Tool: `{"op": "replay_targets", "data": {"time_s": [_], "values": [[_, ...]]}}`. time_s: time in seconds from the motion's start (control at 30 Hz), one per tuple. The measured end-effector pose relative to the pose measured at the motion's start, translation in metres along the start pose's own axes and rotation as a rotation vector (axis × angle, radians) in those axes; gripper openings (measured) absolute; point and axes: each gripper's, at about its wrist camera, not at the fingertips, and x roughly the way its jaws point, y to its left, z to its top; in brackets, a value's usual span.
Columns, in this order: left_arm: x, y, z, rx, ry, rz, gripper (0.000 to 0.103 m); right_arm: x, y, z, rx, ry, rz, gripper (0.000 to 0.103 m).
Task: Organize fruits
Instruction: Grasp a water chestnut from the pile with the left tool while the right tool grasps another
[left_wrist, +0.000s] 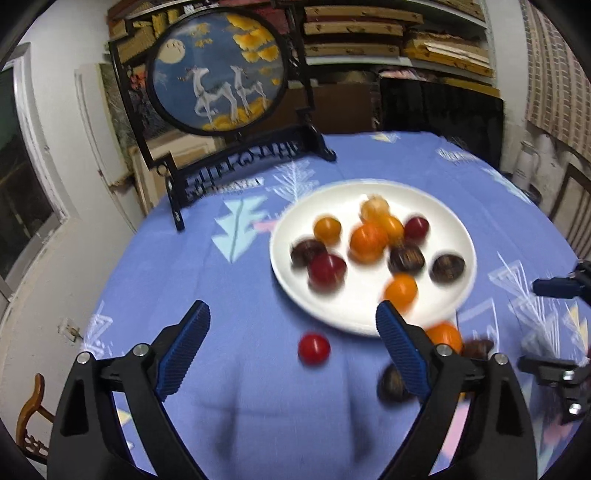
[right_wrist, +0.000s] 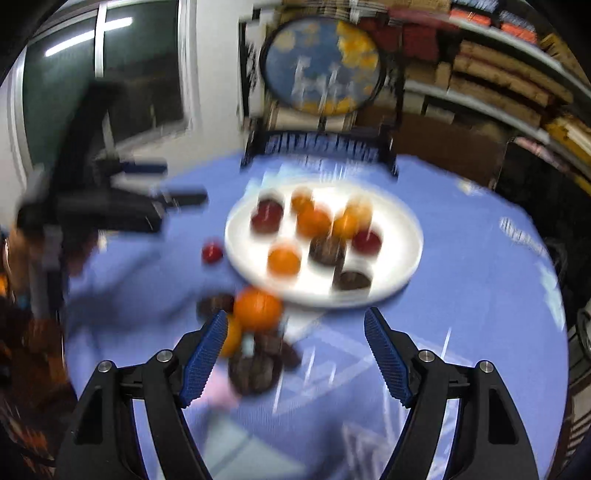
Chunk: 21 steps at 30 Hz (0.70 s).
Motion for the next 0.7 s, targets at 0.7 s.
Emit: {"op": "replay_targets", "data": {"time_s": [0.7], "values": [[0.038, -0.048, -0.057, 0.249, 0.121, -0.232, 0.089, 0.022, 0.012, -0.03, 0.0, 0.116, 0.071, 0.038]]}}
